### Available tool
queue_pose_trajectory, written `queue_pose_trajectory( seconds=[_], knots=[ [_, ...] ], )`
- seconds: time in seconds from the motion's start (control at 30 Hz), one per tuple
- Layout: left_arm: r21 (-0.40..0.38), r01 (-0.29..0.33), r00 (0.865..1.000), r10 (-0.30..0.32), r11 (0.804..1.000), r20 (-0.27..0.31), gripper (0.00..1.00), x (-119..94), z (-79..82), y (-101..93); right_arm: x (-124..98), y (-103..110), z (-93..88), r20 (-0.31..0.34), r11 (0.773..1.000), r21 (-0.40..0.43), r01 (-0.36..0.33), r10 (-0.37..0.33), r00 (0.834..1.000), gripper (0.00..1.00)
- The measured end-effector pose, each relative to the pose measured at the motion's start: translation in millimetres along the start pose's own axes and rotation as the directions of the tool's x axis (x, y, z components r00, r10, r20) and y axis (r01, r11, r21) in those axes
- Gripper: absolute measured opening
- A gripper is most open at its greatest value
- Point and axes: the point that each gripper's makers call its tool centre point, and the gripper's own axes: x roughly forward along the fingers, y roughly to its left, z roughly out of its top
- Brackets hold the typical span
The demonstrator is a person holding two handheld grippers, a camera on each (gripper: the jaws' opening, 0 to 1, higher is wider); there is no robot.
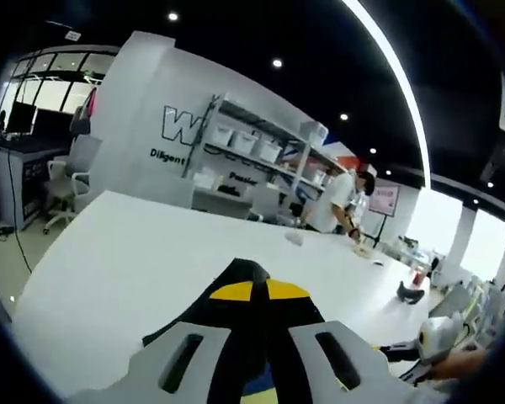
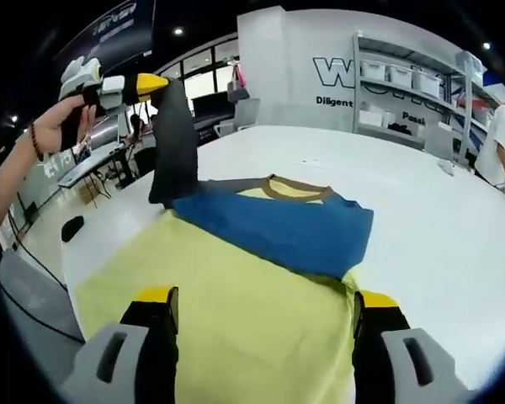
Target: Fold the garment on the visible template until the final outline fits inside the template.
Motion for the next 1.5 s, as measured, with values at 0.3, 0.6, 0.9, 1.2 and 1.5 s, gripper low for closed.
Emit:
queue_pose_trajectory(
  seconds=[0.3, 0.6, 0.9, 1.2, 1.5],
  knots=[
    [0.005, 0.086, 0.996, -0.086, 0.996, -0.012, 0.00, 25, 4.3, -29.2, 4, 3, -0.5, -0.008, 1.000, -0.030, -0.009, 0.008, 1.000, 0.85],
    [0.006, 0.141, 0.989, -0.140, 0.990, -0.036, 0.00, 52, -4.3, -51.9, 2, -3, 0.7, -0.001, 0.999, -0.037, 0.007, -0.007, 1.000, 0.85],
    [-0.025, 0.215, 0.965, -0.216, 0.976, -0.148, 0.00, 83, -53.4, -81.0, -2, -10, 0.7, 0.000, 0.999, -0.019, 0.026, -0.026, 1.000, 0.85],
    [-0.047, 0.228, 0.937, -0.232, 0.972, -0.262, 0.00, 94, -107.2, -96.8, -4, -16, -5.6, -0.019, 0.999, -0.014, 0.038, -0.038, 0.999, 0.86],
    [-0.068, 0.245, 0.914, -0.253, 0.967, -0.317, 0.00, 105, -135.5, -102.1, -4, -16, -6.8, -0.022, 0.999, -0.015, 0.041, -0.042, 0.999, 0.86]
  ],
)
